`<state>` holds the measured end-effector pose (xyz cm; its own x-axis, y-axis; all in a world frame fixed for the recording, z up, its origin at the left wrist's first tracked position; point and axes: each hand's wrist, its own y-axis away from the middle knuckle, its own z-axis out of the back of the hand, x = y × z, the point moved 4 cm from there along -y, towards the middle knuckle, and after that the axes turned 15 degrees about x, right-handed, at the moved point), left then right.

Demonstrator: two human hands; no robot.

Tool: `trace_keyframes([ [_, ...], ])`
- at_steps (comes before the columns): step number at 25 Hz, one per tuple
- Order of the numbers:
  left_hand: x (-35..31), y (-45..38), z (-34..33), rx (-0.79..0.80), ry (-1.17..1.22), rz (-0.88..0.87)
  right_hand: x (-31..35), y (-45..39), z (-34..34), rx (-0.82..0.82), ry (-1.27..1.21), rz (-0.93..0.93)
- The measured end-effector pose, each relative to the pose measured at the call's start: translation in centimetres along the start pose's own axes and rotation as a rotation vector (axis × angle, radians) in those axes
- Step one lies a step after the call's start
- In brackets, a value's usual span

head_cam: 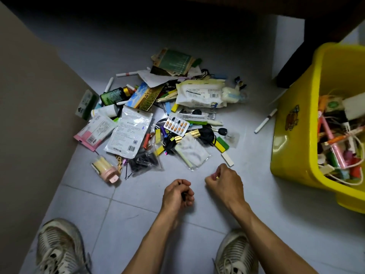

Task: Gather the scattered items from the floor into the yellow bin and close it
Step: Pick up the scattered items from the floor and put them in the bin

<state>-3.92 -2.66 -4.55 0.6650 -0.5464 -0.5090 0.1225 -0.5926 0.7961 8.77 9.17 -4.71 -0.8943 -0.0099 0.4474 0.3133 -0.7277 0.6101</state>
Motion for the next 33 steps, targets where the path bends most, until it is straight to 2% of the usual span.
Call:
trace_keyframes([
  [2,-0.4,-0.1,-0.6,-0.004,0.003,-0.006,-0.9,-0.4,2.4,-0.145,-0.080,-0.016],
  [4,-0.6,-0.2,-1.4,-0.008,-0.004,-0.001,-1.5,-1.7,4.9,-0.227,-0.058,-0.020],
  [6,-0.8,-0.2,-2.2,-0.005,-0.028,0.010,-1.7,-3.3,6.1,-0.182,0.010,-0.033],
  [8,-1.1,-0.1,-2.8,0.000,-0.067,0.011,-1.7,-4.0,5.3,-0.063,0.072,-0.035],
  [10,-1.6,-0.2,-3.2,0.010,-0.081,0.000,-2.0,-3.9,3.8,-0.010,0.120,-0.005],
  [16,-2.7,-1.3,-2.8,-0.014,-0.080,-0.009,-1.4,-4.7,4.8,-0.113,0.017,0.087],
  [18,-3.0,-1.4,-2.9,-0.017,-0.074,-0.015,-0.3,-5.8,5.4,-0.121,0.033,0.102],
  [22,-3.9,-1.6,-3.0,0.000,-0.067,-0.040,0.9,-7.3,4.5,-0.011,0.179,0.065],
  [26,-4.2,-2.0,-2.8,-0.013,-0.068,-0.049,1.2,-7.1,4.5,-0.069,0.215,0.068],
  [30,-3.5,-2.2,-2.6,-0.018,-0.068,-0.041,-2.2,-3.9,6.8,-0.264,0.007,-0.037],
  [33,-2.5,-2.4,-3.2,-0.010,-0.073,-0.013,-4.3,-2.5,5.2,-0.195,0.053,-0.076],
])
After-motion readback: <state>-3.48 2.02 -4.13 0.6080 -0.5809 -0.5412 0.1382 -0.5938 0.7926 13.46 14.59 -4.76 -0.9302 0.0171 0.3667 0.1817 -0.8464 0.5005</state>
